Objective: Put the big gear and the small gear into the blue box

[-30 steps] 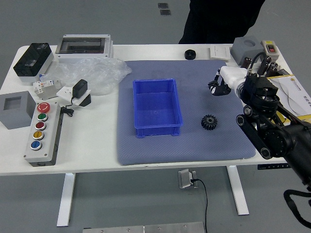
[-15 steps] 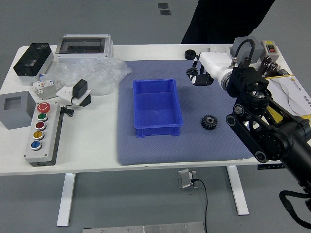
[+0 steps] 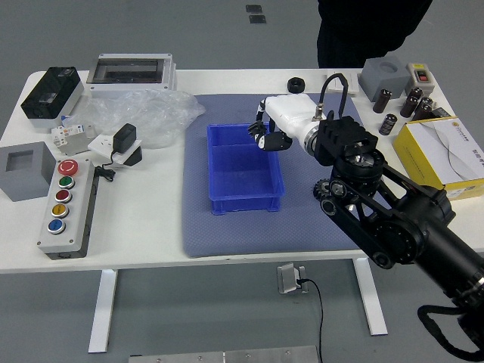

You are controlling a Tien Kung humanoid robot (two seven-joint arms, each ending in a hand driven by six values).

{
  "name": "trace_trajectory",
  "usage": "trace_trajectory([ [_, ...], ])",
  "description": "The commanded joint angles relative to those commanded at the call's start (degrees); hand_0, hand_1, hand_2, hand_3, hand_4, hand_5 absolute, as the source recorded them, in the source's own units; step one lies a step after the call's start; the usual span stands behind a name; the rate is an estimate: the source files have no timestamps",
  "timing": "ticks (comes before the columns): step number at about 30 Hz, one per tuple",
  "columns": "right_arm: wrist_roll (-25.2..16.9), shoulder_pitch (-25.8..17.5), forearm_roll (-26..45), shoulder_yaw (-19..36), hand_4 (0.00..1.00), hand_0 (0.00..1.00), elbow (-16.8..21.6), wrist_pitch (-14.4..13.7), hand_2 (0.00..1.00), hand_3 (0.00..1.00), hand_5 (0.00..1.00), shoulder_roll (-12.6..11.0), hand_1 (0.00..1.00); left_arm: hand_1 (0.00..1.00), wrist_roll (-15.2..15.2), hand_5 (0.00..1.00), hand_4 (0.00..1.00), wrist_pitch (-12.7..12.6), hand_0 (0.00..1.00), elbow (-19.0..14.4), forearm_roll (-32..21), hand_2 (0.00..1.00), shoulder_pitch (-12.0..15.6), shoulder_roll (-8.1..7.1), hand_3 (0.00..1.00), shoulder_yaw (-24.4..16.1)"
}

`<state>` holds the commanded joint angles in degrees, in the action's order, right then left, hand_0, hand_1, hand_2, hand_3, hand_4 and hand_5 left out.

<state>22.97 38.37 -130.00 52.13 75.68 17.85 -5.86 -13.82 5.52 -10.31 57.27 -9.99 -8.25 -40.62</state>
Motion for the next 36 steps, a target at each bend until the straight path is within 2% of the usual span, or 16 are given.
trace_trajectory([
  [5, 0.3, 0.2, 0.6, -0.3, 0.44, 0.572, -0.5, 2.1, 0.486, 0.598, 0.304, 0.2, 0.473, 0.776, -0.1, 0.177, 0.463, 0.0, 0.803, 0.0, 0.2, 0.77, 0.0, 0.05, 0.701, -0.2],
  [6, 0.3, 0.3, 0.9, -0.3, 0.654, 0.633, -0.6, 2.5, 0.606, 0.867, 0.408, 0.3, 0.551, 0.776, -0.1, 0.177, 0.463, 0.0, 0.802, 0.0, 0.2, 0.77, 0.0, 0.06, 0.702, -0.2],
  [11, 0.3, 0.7, 1.8, -0.4, 0.654, 0.633, -1.3, 3.8, 0.606, 0.867, 0.408, 0.5, 0.551, 0.776, -0.1, 0.177, 0.463, 0.0, 0.802, 0.0, 0.4, 0.77, -0.1, 0.07, 0.702, -0.3],
  [12, 0.3, 0.7, 1.9, -0.4, 0.727, 0.66, -1.4, 3.9, 0.696, 0.984, 0.454, 0.6, 0.582, 0.776, -0.1, 0.176, 0.462, 0.0, 0.802, 0.0, 0.3, 0.77, -0.1, 0.06, 0.701, -0.2],
  [17, 0.3, 0.9, 2.3, -0.8, 0.727, 0.66, -1.7, 4.6, 0.696, 0.984, 0.454, 0.8, 0.582, 0.776, -0.1, 0.176, 0.462, 0.1, 0.802, 0.0, 0.2, 0.77, -0.2, 0.08, 0.7, -0.1],
  [18, 0.3, 1.0, 2.3, -0.8, 0.769, 0.673, -1.8, 4.6, 0.726, 0.997, 0.495, 0.8, 0.597, 0.776, -0.1, 0.176, 0.462, 0.1, 0.802, 0.0, 0.2, 0.77, -0.2, 0.09, 0.7, -0.1],
  [24, 0.4, 1.0, 2.2, -0.2, 0.778, 0.672, -1.6, 4.6, 0.726, 0.995, 0.508, 0.4, 0.596, 0.776, -0.1, 0.176, 0.462, 0.0, 0.802, 0.0, 0.2, 0.77, -0.2, 0.05, 0.701, -0.1],
  [28, 0.4, 0.8, 2.3, 1.1, 0.778, 0.672, -1.1, 4.1, 0.726, 0.995, 0.508, -0.9, 0.596, 0.776, 0.0, 0.176, 0.462, 0.0, 0.802, 0.0, 0.1, 0.77, -0.2, 0.03, 0.701, -0.1],
  [34, 0.3, -0.7, 3.7, 3.8, 0.774, 0.671, -0.9, 3.5, 0.727, 0.967, 0.507, -4.2, 0.605, 0.776, 0.0, 0.177, 0.462, 0.0, 0.802, 0.0, 0.2, 0.77, -0.1, -0.03, 0.7, -0.2],
  [35, 0.3, -1.0, 4.0, 4.2, 0.767, 0.675, -0.9, 3.5, 0.743, 0.916, 0.504, -4.8, 0.634, 0.776, 0.0, 0.176, 0.462, 0.0, 0.803, 0.0, 0.2, 0.77, -0.1, -0.05, 0.701, -0.2],
  [36, 0.2, -1.4, 4.3, 4.7, 0.767, 0.675, -0.9, 3.5, 0.743, 0.916, 0.504, -5.3, 0.634, 0.776, 0.0, 0.176, 0.462, 0.0, 0.803, 0.0, 0.3, 0.77, 0.0, -0.08, 0.701, -0.2],
])
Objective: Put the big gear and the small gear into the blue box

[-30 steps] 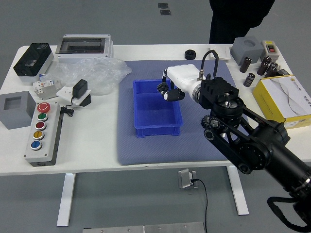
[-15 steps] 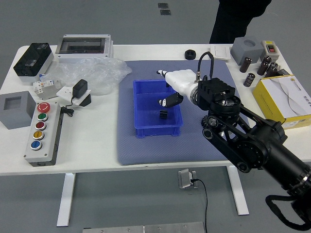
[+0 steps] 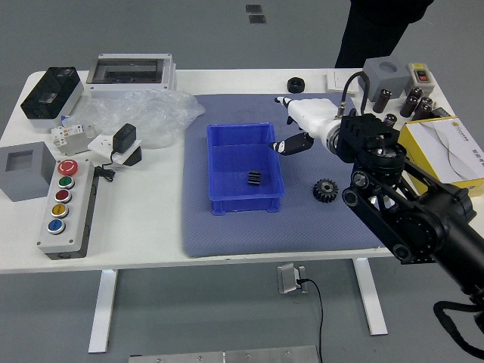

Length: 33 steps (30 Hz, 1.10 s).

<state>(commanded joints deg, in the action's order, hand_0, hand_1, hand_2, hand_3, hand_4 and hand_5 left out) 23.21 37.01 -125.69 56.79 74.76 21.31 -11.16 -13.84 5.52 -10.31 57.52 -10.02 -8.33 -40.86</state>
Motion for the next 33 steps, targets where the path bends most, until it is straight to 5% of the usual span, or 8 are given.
trace_trajectory([
  [33, 0.3, -4.5, 3.5, 1.7, 0.786, 0.771, -0.1, 8.8, 0.825, 0.837, 0.506, -6.2, 0.749, 0.776, -0.8, 0.175, 0.461, -0.7, 0.802, 0.0, 1.4, 0.768, 0.1, -0.75, 0.7, -0.6],
])
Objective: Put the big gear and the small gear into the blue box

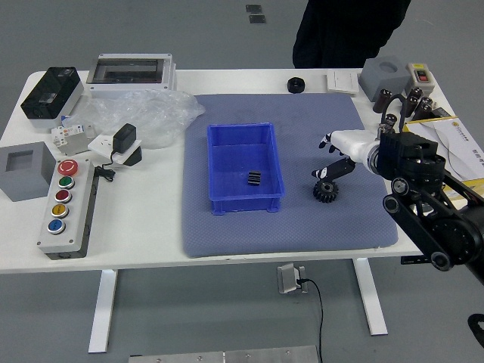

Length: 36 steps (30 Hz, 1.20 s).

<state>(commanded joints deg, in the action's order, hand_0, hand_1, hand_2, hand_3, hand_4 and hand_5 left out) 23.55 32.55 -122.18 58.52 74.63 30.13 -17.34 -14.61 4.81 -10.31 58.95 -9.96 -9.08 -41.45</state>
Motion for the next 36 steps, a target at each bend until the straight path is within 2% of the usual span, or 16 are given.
trace_trajectory([
  [11, 0.5, -1.5, 0.2, -1.6, 0.784, 0.761, 0.6, 1.4, 0.832, 0.844, 0.489, -0.1, 0.752, 0.774, 0.1, 0.176, 0.461, -0.1, 0.801, 0.0, -0.7, 0.765, 0.0, 0.05, 0.698, 0.5],
  [36, 0.9, -3.0, -1.6, -3.4, 0.795, 0.767, 0.0, 1.4, 0.821, 0.833, 0.449, 0.6, 0.748, 0.771, 0.2, 0.177, 0.463, -0.1, 0.797, 0.0, -0.9, 0.761, -0.1, 0.28, 0.695, 0.6],
])
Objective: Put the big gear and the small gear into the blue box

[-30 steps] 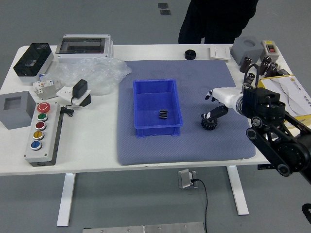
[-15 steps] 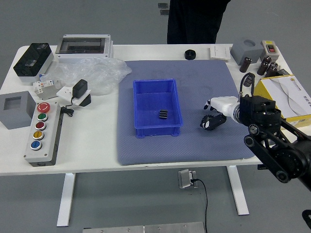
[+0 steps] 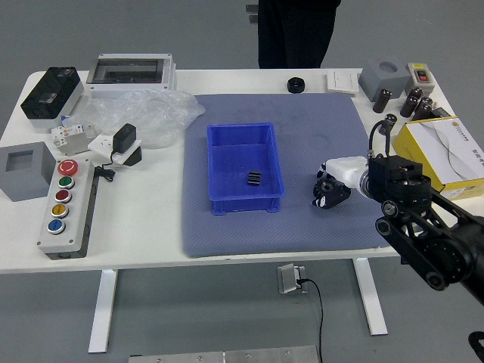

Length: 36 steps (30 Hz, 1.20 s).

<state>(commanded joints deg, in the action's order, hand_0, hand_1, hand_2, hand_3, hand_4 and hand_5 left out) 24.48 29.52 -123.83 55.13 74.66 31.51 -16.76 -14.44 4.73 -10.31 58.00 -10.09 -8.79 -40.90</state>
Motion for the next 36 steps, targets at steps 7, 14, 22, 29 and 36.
trace_trajectory([
  [7, -0.1, -0.1, -0.5, -0.2, 0.783, 0.762, -0.4, -0.4, 0.802, 0.817, 0.438, 0.1, 0.739, 0.771, 0.0, 0.177, 0.464, 0.0, 0.797, 0.0, -0.1, 0.761, 0.0, 0.03, 0.694, 0.1],
  [14, -0.1, -0.3, -1.2, -0.4, 0.759, 0.748, -0.9, -0.5, 0.781, 0.8, 0.423, 0.3, 0.722, 0.771, 0.0, 0.177, 0.464, 0.0, 0.796, 0.0, 0.0, 0.762, 0.0, 0.06, 0.694, 0.2],
  [22, -0.2, -0.6, -2.4, -0.6, 0.679, 0.698, -1.4, -1.0, 0.745, 0.73, 0.388, 0.6, 0.679, 0.77, 0.0, 0.179, 0.463, 0.1, 0.796, 0.0, 0.0, 0.762, 0.0, 0.09, 0.693, 0.3],
  [29, -0.2, -0.6, -3.5, -0.7, 0.597, 0.642, -1.6, -2.2, 0.682, 0.678, 0.356, 0.9, 0.621, 0.77, 0.1, 0.178, 0.463, 0.1, 0.796, 0.0, 0.0, 0.762, -0.1, 0.11, 0.692, 0.3],
  [36, -0.5, -0.7, -4.8, -0.8, 0.539, 0.61, -1.7, -3.1, 0.624, 0.649, 0.334, 1.0, 0.572, 0.77, 0.1, 0.178, 0.463, 0.0, 0.796, 0.0, -0.1, 0.762, -0.1, 0.17, 0.692, 0.4],
])
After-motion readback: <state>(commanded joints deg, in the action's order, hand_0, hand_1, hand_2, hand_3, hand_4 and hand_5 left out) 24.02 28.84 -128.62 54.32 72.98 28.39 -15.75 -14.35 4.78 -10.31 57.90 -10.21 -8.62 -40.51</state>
